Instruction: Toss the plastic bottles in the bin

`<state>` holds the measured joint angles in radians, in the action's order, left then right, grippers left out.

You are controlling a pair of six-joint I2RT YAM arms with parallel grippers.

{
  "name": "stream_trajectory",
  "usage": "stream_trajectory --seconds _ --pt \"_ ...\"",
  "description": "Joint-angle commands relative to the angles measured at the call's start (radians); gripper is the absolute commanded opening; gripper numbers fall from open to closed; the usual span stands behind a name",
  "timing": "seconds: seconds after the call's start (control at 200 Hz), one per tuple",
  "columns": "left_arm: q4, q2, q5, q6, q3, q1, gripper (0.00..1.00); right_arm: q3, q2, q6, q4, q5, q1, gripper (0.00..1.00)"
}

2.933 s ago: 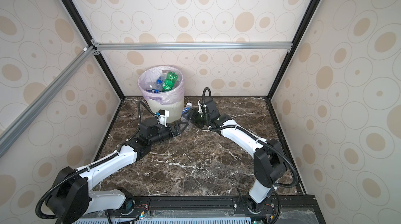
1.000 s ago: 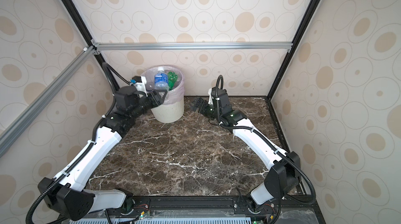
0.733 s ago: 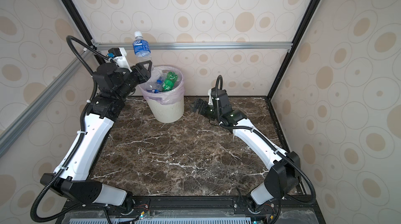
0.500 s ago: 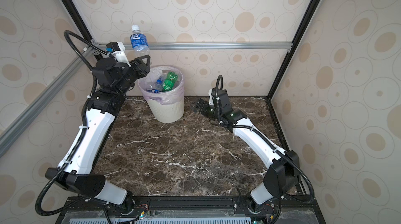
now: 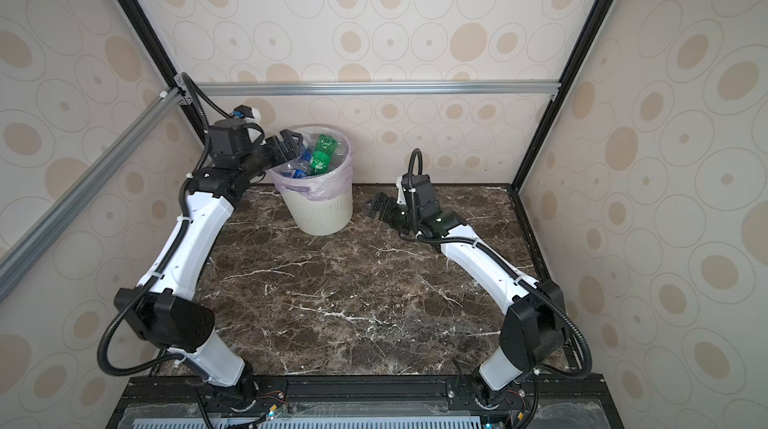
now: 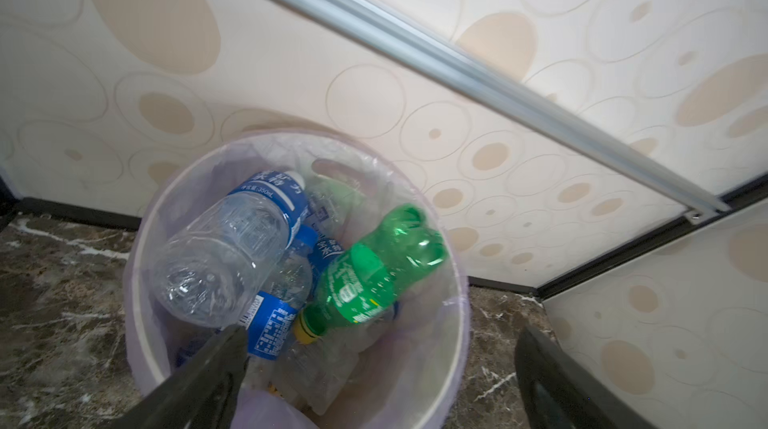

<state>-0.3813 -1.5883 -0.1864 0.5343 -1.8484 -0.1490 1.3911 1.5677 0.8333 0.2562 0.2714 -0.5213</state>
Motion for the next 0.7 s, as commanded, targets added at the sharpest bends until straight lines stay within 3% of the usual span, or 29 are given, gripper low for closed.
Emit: stream_trajectory --seconds 0.0,0.445,0.695 --pt "0.06 0.11 -0.018 0.003 0.013 0.0 0.99 -0.008 -0.003 0.021 -0.013 0.012 -0.001 1.0" --pt "0.159 0.286 -0.053 0.034 0.366 -0.001 0.99 -0.019 -0.021 -0.016 0.037 -0.006 -0.011 1.0" --pt "0.228 0.438 -0.004 -0.045 0.593 0.0 0.99 -0.013 -0.051 -0.121 0.142 -0.069 -0.006 1.0"
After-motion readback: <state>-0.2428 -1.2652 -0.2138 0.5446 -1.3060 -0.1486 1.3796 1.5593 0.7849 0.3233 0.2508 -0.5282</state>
